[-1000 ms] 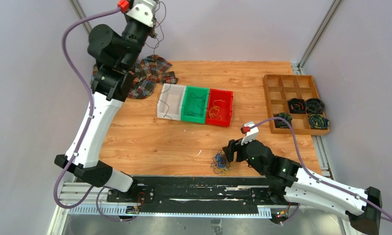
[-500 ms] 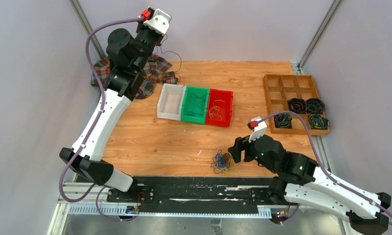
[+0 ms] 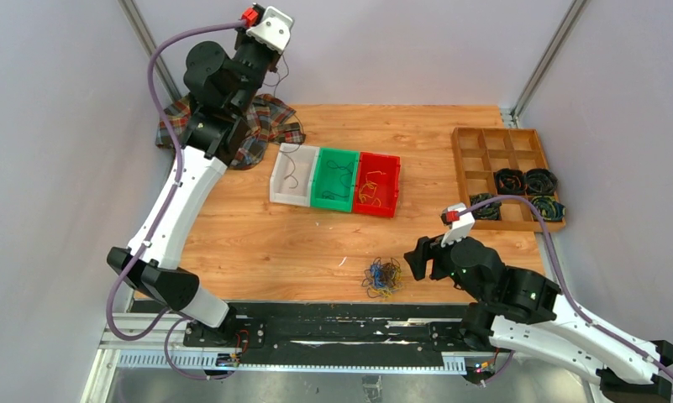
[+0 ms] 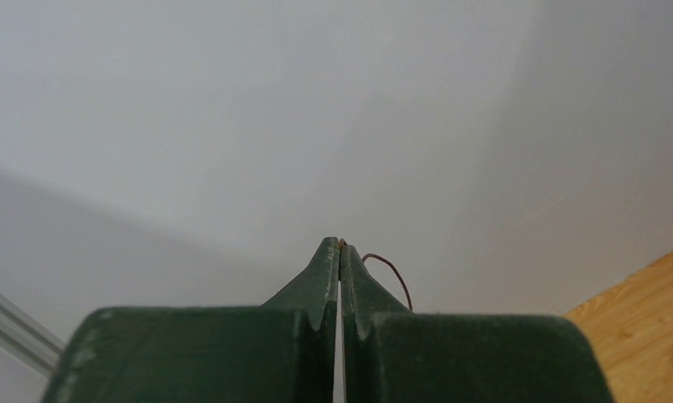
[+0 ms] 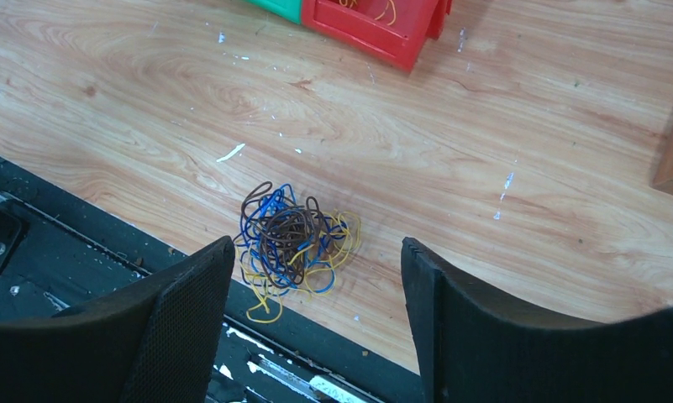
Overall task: Untangle the cables
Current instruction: Place the cable in the bin.
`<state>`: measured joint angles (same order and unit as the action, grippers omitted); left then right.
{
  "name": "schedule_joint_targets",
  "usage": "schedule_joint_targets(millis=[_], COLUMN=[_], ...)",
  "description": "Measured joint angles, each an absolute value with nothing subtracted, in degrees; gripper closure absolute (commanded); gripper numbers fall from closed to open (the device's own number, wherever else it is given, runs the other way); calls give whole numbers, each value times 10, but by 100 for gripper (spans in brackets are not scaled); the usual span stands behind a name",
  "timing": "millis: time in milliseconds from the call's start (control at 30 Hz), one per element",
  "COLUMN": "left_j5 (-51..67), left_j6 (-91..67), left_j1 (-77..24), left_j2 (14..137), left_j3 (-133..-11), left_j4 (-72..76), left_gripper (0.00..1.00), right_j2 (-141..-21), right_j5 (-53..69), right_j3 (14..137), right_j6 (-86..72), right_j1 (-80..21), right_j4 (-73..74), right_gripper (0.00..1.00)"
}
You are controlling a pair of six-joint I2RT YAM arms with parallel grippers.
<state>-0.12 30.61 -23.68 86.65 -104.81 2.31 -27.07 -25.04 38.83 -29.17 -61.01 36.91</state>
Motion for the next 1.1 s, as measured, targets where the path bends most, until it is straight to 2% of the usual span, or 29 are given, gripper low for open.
schedule_joint_targets(millis=[167,533,900,1100], left_j5=[4,11,20,18], left_j6=[304,317,287,264], left_j1=[-237,-237,-237,-237], left_j2=[857,835,840,840], left_j3=[-1044,-849,-849,-801], left_j4=[23,-36,-104,-135], left_gripper=[100,99,100,99], right_j2=[-278,-275,-274,-275], right_j5=[-251,-262,-271,-272], right_j3=[388,387,387,387], right_j6=[-293,-293,-292,-292], right_j1=[-610,-610,-610,-610], right_j4=[374,376,377,377], right_gripper=[27,28,28,28])
